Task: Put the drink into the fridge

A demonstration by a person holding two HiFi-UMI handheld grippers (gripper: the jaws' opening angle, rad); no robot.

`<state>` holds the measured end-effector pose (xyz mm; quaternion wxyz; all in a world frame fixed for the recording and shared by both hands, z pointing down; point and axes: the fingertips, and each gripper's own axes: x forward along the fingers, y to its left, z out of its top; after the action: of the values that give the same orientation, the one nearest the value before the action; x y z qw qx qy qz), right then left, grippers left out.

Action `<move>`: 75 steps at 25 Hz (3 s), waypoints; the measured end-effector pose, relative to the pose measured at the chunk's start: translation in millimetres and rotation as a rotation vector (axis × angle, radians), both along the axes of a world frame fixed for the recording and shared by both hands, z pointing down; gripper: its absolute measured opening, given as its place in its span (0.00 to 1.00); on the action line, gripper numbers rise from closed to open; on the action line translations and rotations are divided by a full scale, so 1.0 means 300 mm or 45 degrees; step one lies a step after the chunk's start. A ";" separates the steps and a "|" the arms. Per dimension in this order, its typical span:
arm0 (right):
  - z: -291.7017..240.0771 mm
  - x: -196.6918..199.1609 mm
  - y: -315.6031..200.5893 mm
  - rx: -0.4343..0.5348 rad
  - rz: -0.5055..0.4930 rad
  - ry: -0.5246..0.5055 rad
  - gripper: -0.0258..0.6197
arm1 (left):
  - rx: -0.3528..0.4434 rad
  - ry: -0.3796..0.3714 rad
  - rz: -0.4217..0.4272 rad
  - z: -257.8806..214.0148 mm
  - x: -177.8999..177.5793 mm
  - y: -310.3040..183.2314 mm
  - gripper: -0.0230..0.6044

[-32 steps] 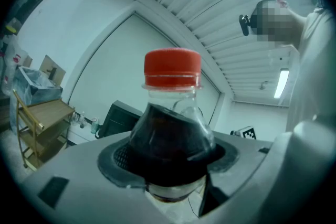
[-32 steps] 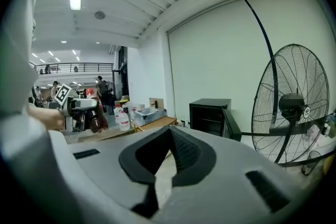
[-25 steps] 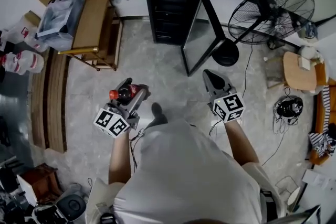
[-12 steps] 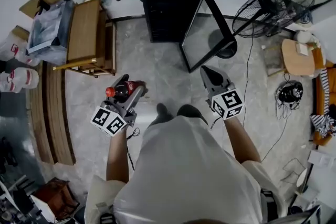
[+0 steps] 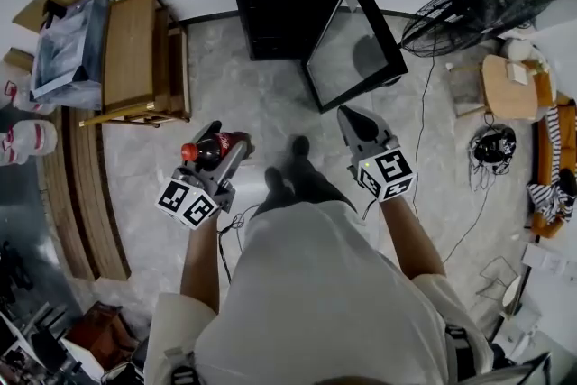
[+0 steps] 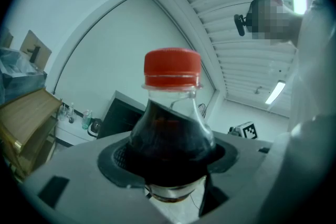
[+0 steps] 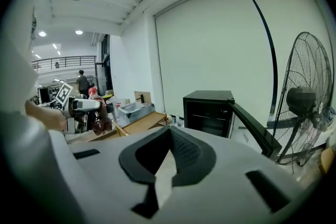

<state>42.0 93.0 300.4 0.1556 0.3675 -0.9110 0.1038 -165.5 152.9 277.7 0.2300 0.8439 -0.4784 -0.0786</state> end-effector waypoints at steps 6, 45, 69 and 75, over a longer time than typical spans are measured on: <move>0.034 -0.012 -0.192 -0.022 -0.031 -0.026 0.04 | -0.034 -0.005 -0.036 0.044 0.015 -0.155 0.51; 0.724 -0.217 -0.980 -0.068 0.047 -0.063 0.04 | 0.006 -0.186 0.221 0.705 0.100 -1.228 0.51; 1.328 -0.300 -1.400 0.129 0.106 -0.069 0.04 | 0.153 -0.341 0.336 1.408 0.231 -1.902 0.51; 1.420 -0.334 -1.435 0.206 0.088 -0.088 0.04 | 0.161 -0.452 0.388 1.518 0.284 -2.060 0.51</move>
<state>-58.2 -337.5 726.4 0.0900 0.4062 -0.9081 0.0479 -80.4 -465.1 733.2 0.0981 0.9196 -0.3727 0.0766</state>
